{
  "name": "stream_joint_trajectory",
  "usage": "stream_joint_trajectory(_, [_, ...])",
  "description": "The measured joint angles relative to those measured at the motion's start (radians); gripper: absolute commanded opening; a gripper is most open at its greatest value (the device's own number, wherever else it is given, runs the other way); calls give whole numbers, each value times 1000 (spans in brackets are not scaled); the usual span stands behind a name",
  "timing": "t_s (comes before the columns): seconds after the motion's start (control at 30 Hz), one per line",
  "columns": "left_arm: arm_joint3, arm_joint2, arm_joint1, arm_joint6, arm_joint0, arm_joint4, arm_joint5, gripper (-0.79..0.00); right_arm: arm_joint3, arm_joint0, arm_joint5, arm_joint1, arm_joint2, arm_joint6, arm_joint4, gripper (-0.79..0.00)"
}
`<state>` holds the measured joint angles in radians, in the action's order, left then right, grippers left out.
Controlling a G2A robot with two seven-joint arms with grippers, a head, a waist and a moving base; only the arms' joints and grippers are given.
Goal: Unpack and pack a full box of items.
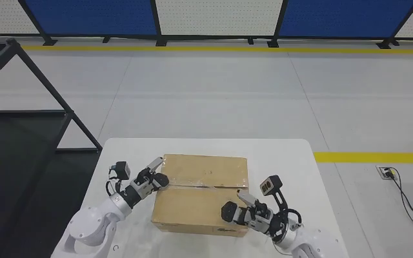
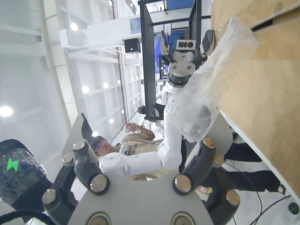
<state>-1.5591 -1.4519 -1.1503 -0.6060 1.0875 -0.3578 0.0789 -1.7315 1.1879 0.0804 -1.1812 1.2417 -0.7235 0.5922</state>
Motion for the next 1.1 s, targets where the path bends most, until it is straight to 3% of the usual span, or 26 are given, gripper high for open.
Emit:
stream_joint_trajectory(0.43, [-13,2,2,11,9,-4,-1,0,58,-22,51,-15,30,200,29,0])
stream_joint_trajectory(0.73, [-19,9,2,20,12,-8,-11,0,64,-82,62,-21,-14,188,-117,0])
stream_joint_trajectory(0.93, [-27,7,2,25,21,-16,-23,0,80,-161,-54,-31,-74,220,-209,0])
stream_joint_trajectory(1.1, [-35,7,2,25,24,-19,-24,0,138,-227,-106,-47,-118,262,-198,0])
